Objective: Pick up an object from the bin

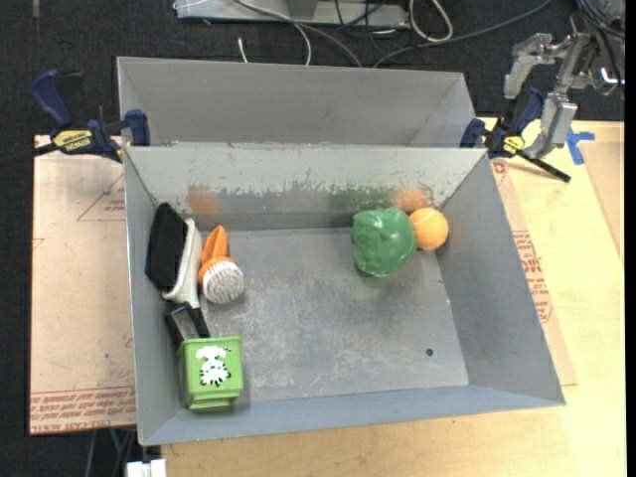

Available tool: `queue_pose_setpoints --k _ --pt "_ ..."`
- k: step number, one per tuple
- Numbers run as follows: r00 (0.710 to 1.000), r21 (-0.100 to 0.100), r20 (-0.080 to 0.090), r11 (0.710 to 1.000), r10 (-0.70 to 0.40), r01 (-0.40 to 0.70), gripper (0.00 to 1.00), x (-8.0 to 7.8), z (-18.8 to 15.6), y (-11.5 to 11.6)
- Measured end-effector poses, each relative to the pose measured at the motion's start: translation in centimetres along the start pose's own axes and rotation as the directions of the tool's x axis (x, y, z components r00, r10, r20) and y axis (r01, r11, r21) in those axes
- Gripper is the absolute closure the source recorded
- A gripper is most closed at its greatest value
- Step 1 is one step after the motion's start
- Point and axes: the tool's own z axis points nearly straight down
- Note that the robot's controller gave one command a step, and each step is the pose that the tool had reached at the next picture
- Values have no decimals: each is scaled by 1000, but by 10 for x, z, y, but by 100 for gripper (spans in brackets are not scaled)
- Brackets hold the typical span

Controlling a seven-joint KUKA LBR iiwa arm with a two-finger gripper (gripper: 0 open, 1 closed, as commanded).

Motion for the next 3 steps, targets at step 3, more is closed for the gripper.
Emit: queue_pose_setpoints --k 3 --pt "1000 0 -2 1000 9 -9 0 12 -42 0"
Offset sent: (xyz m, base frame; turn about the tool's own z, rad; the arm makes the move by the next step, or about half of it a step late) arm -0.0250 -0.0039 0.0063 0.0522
